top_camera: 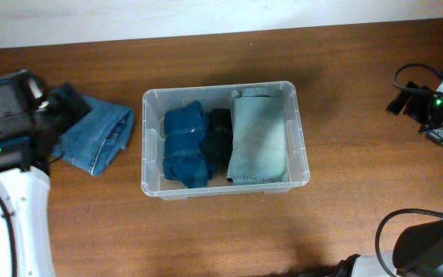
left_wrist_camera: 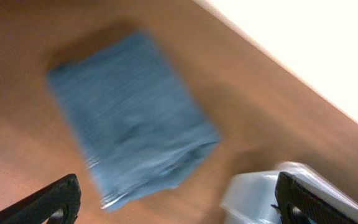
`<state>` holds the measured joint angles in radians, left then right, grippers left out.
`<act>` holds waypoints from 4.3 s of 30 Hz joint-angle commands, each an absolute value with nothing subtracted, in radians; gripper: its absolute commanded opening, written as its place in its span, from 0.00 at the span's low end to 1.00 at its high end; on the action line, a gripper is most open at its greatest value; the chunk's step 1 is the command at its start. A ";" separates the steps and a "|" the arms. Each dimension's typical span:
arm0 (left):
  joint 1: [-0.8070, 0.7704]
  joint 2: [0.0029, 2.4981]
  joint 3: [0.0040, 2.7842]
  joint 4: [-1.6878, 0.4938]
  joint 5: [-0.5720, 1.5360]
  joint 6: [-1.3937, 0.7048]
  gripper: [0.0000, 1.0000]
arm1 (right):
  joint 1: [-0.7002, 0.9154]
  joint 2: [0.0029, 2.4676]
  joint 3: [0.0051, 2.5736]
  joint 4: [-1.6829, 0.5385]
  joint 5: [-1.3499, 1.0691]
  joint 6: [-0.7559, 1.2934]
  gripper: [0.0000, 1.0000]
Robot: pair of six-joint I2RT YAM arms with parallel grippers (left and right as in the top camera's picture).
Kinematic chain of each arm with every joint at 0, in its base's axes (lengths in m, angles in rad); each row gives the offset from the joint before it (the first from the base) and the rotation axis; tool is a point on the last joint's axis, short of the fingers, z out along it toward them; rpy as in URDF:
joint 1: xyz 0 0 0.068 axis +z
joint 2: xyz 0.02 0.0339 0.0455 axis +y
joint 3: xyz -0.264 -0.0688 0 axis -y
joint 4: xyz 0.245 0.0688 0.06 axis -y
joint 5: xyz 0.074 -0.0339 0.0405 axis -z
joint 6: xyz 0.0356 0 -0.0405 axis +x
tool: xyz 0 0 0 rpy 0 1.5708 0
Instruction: Pack container
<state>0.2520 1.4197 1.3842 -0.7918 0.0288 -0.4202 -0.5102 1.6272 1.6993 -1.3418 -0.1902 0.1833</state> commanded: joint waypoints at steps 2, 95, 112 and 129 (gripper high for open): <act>0.429 1.624 1.354 -0.850 0.173 -0.436 0.99 | -0.504 1.626 1.693 -1.339 -0.199 0.180 0.98; -0.355 2.217 1.731 -1.012 0.169 0.019 0.01 | -0.464 1.626 1.693 -1.339 -0.195 0.154 0.99; -0.150 1.702 1.848 -1.093 -0.068 -0.006 0.99 | -0.128 1.613 1.694 -1.223 -0.182 -0.056 0.98; 0.047 1.494 1.708 -1.118 -0.069 -0.029 0.99 | 0.080 1.402 1.595 -1.035 -0.045 -0.040 0.98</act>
<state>0.0456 1.6432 1.7855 -1.1584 -0.0605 -0.0639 0.0719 1.5261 1.6436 -1.0512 -0.0994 -0.0509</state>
